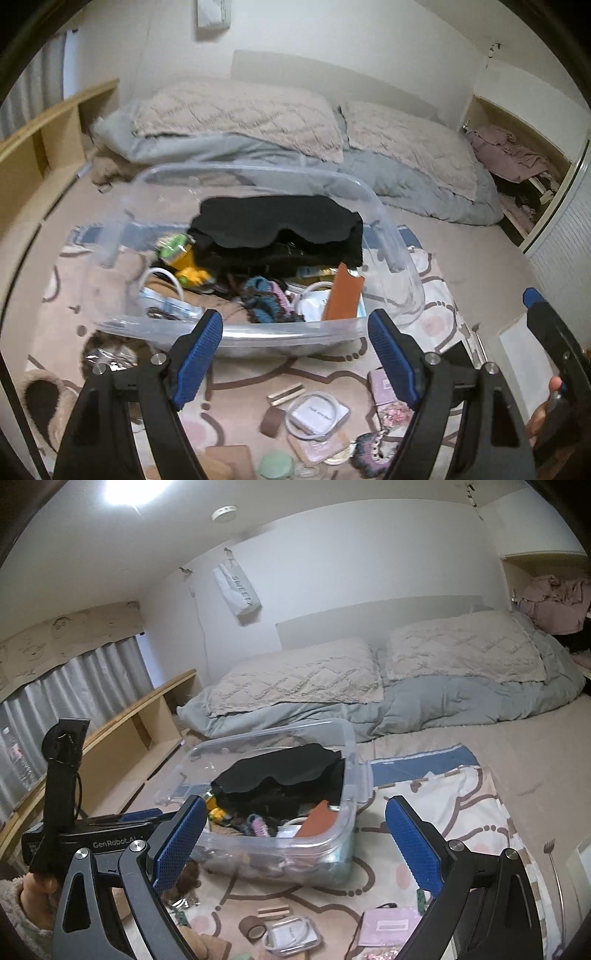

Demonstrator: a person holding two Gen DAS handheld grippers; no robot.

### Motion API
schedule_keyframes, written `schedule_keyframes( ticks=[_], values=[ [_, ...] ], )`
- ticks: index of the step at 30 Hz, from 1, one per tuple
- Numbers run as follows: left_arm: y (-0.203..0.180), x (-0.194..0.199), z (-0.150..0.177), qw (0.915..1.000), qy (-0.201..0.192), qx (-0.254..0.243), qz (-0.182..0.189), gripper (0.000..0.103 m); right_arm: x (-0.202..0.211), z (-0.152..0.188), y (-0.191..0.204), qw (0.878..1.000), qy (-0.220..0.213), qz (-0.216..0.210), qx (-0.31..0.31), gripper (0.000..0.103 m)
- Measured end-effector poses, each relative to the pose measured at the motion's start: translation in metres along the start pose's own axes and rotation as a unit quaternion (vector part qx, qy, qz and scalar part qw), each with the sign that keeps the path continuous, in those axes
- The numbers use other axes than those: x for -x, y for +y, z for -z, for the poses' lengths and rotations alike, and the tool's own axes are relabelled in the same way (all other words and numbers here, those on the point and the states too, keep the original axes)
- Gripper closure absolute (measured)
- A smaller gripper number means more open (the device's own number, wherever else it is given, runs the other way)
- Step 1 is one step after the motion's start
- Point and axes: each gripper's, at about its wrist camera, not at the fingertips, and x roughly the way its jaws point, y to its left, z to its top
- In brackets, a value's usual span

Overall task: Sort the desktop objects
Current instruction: 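Withdraw both open tools from the clear box and raise them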

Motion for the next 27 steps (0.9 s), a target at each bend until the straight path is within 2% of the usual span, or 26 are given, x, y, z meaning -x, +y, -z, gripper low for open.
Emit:
schedule_keyframes(
  ticks=[17,27],
  values=[
    [0.007,0.076,0.042,0.9943,-0.096,-0.039,-0.027,0.022,0.035,0.023,0.022,0.999,-0.009,0.003,0.033,0.006],
    [0.016,0.095,0.057,0.9916,-0.123,-0.039,-0.013,0.022,0.046,0.031,0.023,0.999,-0.014,0.017,0.049,0.006]
  ],
)
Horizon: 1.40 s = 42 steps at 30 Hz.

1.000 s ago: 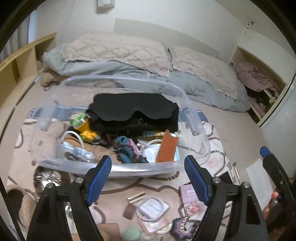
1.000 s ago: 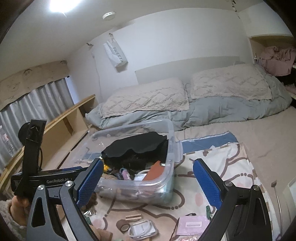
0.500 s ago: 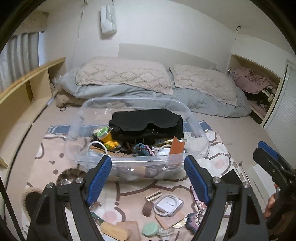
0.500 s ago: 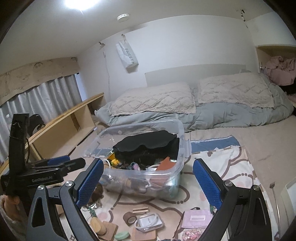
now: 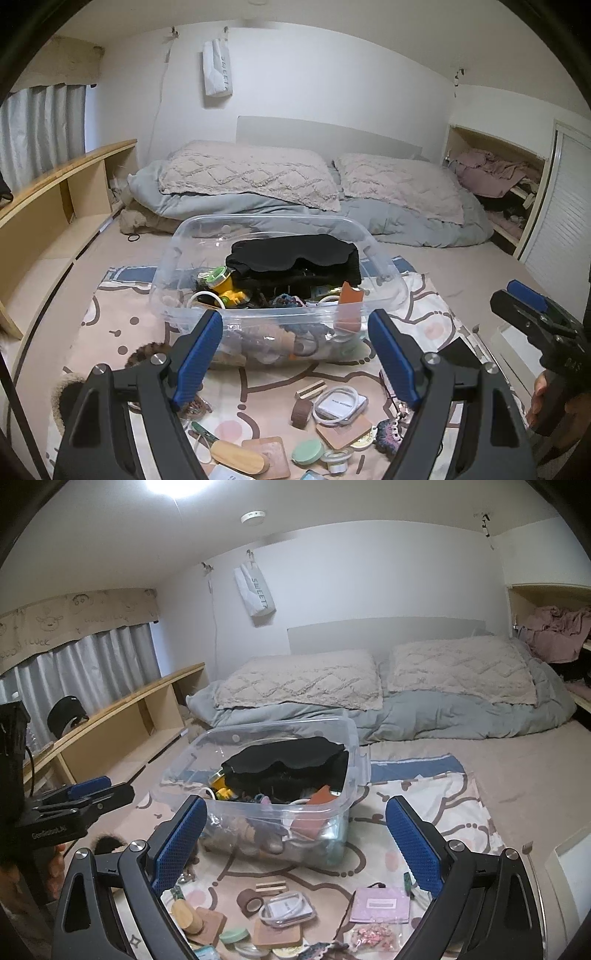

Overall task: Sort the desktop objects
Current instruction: 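Withdraw both open tools from the clear box and raise them, then move both tools over the scattered items beside the box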

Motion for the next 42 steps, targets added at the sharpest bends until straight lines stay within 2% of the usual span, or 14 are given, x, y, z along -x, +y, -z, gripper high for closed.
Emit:
schedule_keyframes(
  ticks=[9,10,11,19,25,28,30,32,39,42],
  values=[
    [0.006,0.008,0.01,0.9996,-0.02,-0.015,-0.012,0.022,0.007,0.011,0.002,1.0,0.004,0.015,0.027,0.006],
    [0.007,0.009,0.011,0.9996,-0.021,-0.015,-0.011,0.022,0.009,0.012,0.002,1.0,0.001,0.013,0.028,0.005],
    [0.008,0.01,0.012,0.9996,-0.023,-0.014,-0.01,0.022,0.012,0.013,0.002,0.999,-0.004,0.012,0.03,0.0],
    [0.018,0.021,0.014,0.9987,-0.05,-0.001,-0.01,0.022,0.026,0.014,-0.003,0.999,-0.039,0.007,0.022,0.0],
    [0.027,0.03,0.018,0.9977,-0.068,0.007,-0.006,0.022,0.035,0.015,-0.006,0.997,-0.081,0.003,0.01,0.0],
    [0.031,0.032,0.022,0.9974,-0.072,0.001,-0.009,0.021,0.034,0.021,-0.008,0.996,-0.086,-0.015,-0.004,0.0],
    [0.034,0.033,0.026,0.9974,-0.071,-0.003,-0.012,0.021,0.031,0.027,-0.008,0.996,-0.082,-0.029,-0.01,0.0],
    [0.038,0.033,0.029,0.9975,-0.068,-0.004,-0.016,0.013,0.025,0.032,-0.004,0.997,-0.067,-0.029,-0.005,0.0],
    [0.05,0.038,0.044,0.9974,-0.066,-0.018,-0.02,0.012,0.008,0.061,0.016,0.997,-0.023,-0.051,0.05,0.0],
    [0.053,0.037,0.05,0.9976,-0.06,-0.027,-0.023,0.005,0.002,0.074,0.026,0.995,-0.007,-0.062,0.076,0.0]
  ],
)
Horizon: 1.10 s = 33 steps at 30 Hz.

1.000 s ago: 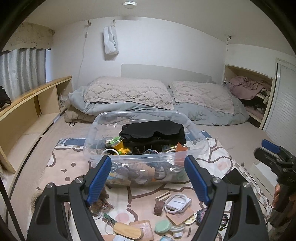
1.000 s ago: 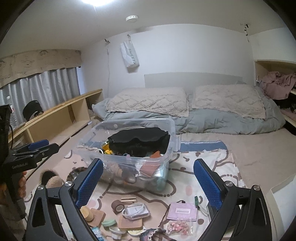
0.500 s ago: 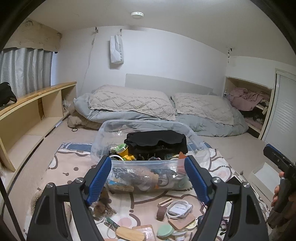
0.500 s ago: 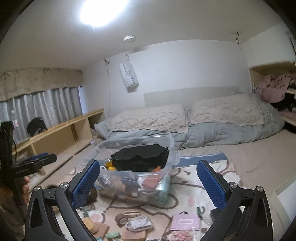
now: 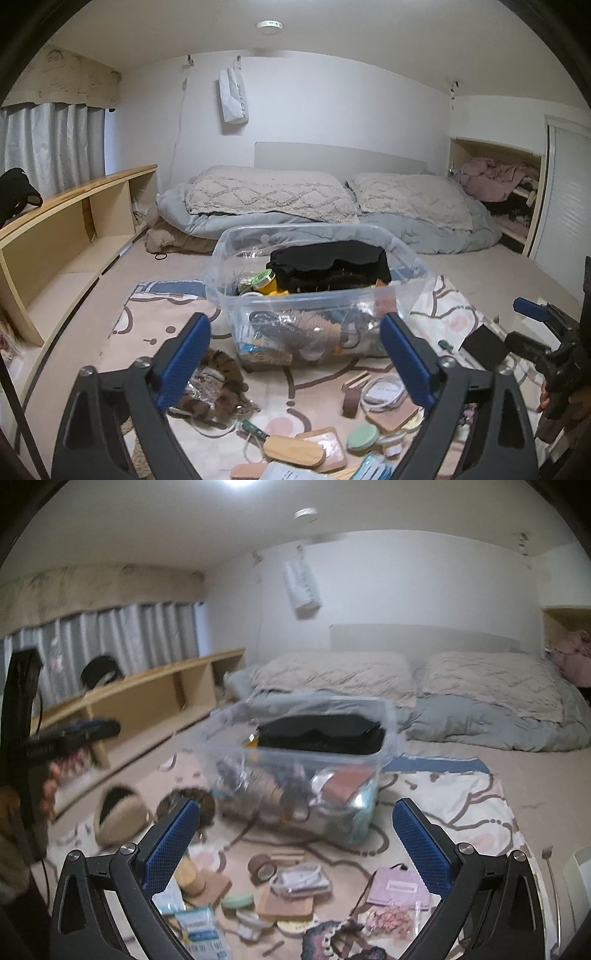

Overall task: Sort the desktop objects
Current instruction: 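Move both tools over the scattered items beside the box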

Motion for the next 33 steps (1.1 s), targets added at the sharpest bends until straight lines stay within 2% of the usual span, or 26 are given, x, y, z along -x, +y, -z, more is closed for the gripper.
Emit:
schedule_keyframes(
  ticks=[7,13,17,21,22,28,33],
  values=[
    [0.009,-0.001,0.009,0.9999,0.011,0.004,0.001,0.0,-0.017,0.026,0.024,0.998,0.036,-0.038,0.044,0.0],
    [0.018,-0.004,0.014,0.9997,0.022,0.006,-0.004,0.0,-0.041,0.058,0.055,0.988,0.092,-0.074,0.096,0.0],
    [0.025,-0.008,0.016,0.9992,0.035,0.015,-0.009,0.0,-0.06,0.09,0.078,0.975,0.151,-0.095,0.133,0.0],
    [0.033,-0.009,0.017,0.9986,0.045,0.026,-0.004,0.0,-0.079,0.129,0.102,0.952,0.227,-0.111,0.172,0.0],
    [0.034,-0.009,0.018,0.9986,0.045,0.027,-0.004,0.0,-0.081,0.135,0.105,0.949,0.236,-0.114,0.177,0.0],
    [0.039,-0.009,0.021,0.9987,0.045,0.021,-0.01,0.0,-0.09,0.154,0.115,0.937,0.266,-0.104,0.202,0.0],
    [0.042,-0.011,0.026,0.9986,0.051,0.013,-0.007,0.0,-0.094,0.154,0.102,0.939,0.272,-0.081,0.196,0.0]
  ],
)
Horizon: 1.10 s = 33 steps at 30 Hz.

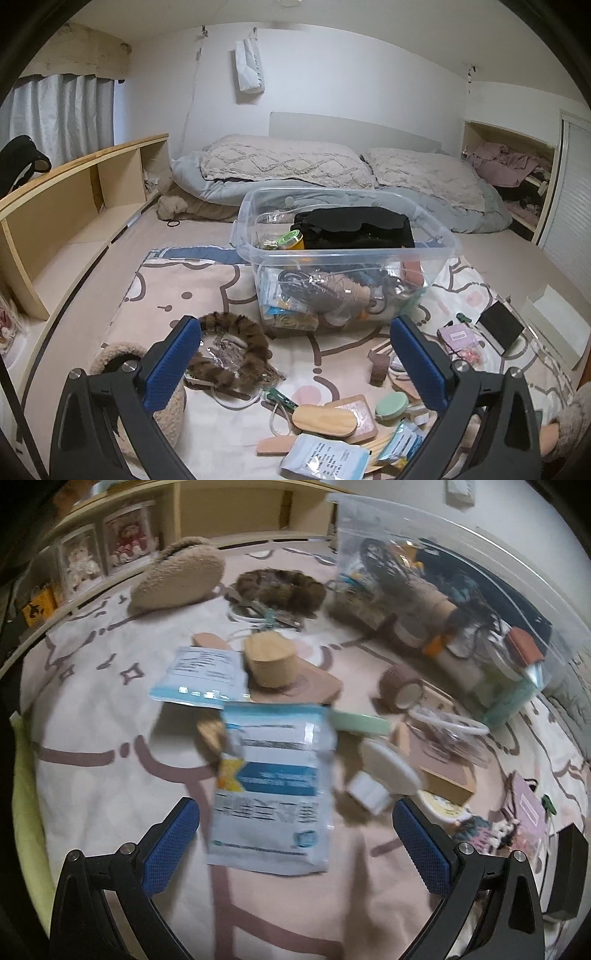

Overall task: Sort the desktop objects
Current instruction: 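Move both tools over the scattered items beside the box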

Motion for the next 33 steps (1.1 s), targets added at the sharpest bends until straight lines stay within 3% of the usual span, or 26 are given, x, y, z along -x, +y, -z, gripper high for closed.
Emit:
schedule_keyframes(
  ticks=[5,10,13,17,21,27,33],
  values=[
    [0.001,-0.004,0.008,0.9998,0.012,-0.008,0.017,0.0,0.002,0.006,-0.025,0.999,0.004,0.029,-0.031,0.0],
    [-0.003,-0.011,0.016,0.9993,0.024,-0.028,0.009,0.0,0.004,0.014,-0.053,0.996,0.009,0.063,-0.063,0.0],
    [-0.004,-0.017,0.019,0.9987,0.036,-0.035,0.006,0.0,0.007,0.017,-0.06,0.995,0.011,0.061,-0.08,0.0],
    [-0.006,-0.022,0.024,0.9981,0.045,-0.042,0.004,0.0,0.006,0.014,-0.043,0.997,0.015,0.022,-0.069,0.0],
    [-0.01,-0.027,0.028,0.9973,0.053,-0.051,0.002,0.0,0.0,0.011,-0.009,1.0,0.019,0.0,-0.015,0.0],
    [-0.013,-0.031,0.031,0.9965,0.061,-0.057,0.004,0.0,-0.017,0.011,0.028,0.998,0.035,0.016,0.042,0.0],
    [-0.012,-0.034,0.032,0.996,0.067,-0.06,0.002,0.0,-0.014,0.008,0.009,0.999,0.034,0.027,0.022,0.0]
  ],
)
